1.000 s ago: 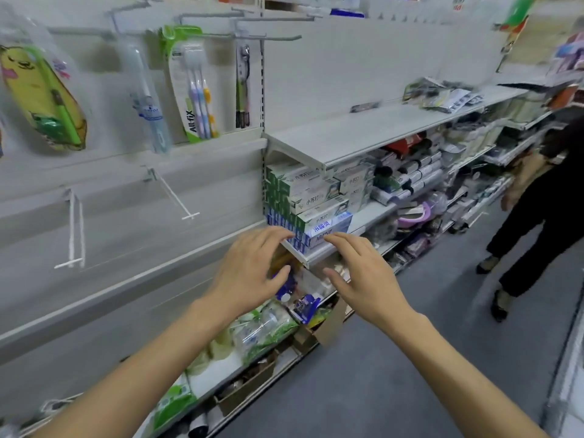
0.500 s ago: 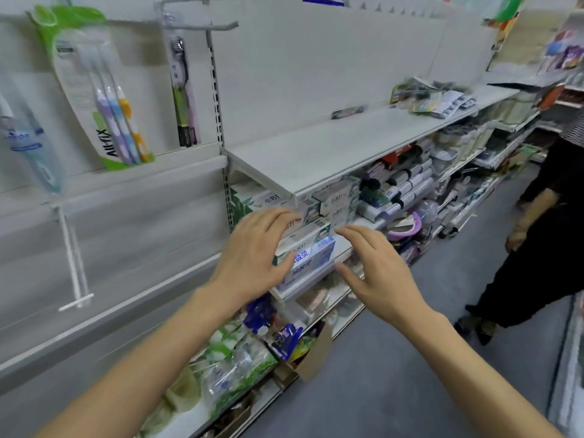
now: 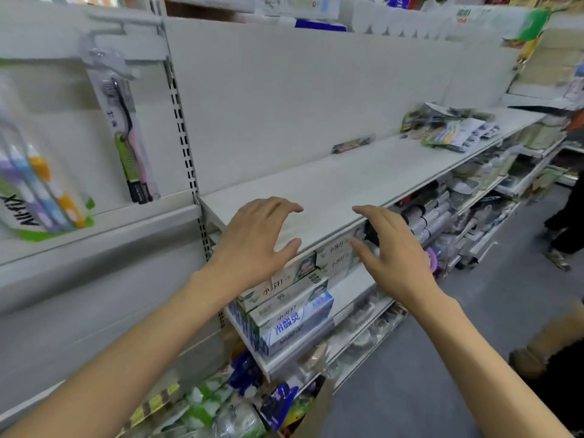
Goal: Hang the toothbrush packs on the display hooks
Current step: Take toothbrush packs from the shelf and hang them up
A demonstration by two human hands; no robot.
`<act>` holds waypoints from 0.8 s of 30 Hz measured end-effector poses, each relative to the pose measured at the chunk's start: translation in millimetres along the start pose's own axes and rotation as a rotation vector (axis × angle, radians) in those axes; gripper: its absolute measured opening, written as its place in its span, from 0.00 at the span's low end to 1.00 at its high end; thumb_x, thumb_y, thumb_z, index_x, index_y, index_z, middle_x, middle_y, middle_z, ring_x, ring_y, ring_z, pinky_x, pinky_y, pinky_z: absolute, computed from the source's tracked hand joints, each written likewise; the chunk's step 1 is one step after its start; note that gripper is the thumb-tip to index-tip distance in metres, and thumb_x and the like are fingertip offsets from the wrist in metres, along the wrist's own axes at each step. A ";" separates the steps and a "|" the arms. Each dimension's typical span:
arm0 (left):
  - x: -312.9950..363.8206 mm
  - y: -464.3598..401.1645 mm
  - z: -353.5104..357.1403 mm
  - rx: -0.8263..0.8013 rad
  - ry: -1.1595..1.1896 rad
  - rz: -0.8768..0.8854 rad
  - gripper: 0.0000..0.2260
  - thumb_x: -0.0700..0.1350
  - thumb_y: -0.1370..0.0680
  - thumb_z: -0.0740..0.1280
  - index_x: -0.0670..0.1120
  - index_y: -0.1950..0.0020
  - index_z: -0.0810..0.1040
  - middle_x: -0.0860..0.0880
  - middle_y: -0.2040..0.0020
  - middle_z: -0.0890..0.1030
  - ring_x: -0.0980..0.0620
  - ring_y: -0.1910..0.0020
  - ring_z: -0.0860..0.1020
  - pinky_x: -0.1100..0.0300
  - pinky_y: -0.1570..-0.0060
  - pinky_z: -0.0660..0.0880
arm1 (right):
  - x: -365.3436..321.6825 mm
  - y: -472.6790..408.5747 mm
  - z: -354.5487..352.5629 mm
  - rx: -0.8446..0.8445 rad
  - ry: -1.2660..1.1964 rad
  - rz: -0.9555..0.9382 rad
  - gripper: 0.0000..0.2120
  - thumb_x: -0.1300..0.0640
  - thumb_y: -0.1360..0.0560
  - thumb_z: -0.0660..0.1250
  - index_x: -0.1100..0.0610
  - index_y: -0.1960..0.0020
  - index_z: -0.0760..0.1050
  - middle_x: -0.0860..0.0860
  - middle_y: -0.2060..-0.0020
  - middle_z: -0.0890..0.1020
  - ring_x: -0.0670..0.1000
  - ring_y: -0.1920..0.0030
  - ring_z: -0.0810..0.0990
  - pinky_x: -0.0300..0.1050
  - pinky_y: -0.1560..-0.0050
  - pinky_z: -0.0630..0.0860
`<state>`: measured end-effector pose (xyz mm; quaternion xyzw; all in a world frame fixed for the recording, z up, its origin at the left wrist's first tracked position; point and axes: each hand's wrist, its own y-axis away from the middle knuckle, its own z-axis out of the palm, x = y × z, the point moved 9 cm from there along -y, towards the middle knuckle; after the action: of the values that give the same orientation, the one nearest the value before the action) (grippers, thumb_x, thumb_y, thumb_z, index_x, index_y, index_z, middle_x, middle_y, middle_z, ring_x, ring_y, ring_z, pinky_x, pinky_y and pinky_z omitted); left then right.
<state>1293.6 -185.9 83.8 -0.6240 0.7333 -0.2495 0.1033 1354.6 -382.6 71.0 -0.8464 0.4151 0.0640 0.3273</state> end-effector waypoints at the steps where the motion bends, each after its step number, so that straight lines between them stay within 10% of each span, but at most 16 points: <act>1: -2.1 -10.7 3.9 -0.004 0.002 -0.012 0.21 0.55 0.21 0.65 0.53 0.29 0.69 0.54 0.32 0.73 0.51 0.33 0.70 0.56 0.33 0.63 | 9.4 -11.3 2.7 0.001 -0.007 -0.009 0.23 0.53 0.20 0.66 0.52 0.27 0.68 0.49 0.31 0.73 0.50 0.29 0.67 0.49 0.31 0.68; 24: 15.8 -346.4 177.0 -0.101 -0.204 -0.145 0.22 0.50 0.21 0.66 0.50 0.28 0.69 0.51 0.34 0.73 0.47 0.39 0.73 0.52 0.44 0.74 | 321.3 -248.3 4.3 -0.099 0.013 -0.155 0.22 0.57 0.23 0.69 0.52 0.30 0.72 0.48 0.33 0.75 0.52 0.32 0.69 0.48 0.38 0.71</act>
<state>1671.4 -276.7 106.5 -0.7019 0.6836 -0.1544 0.1273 1748.2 -482.8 69.9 -0.8917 0.3467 0.0533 0.2862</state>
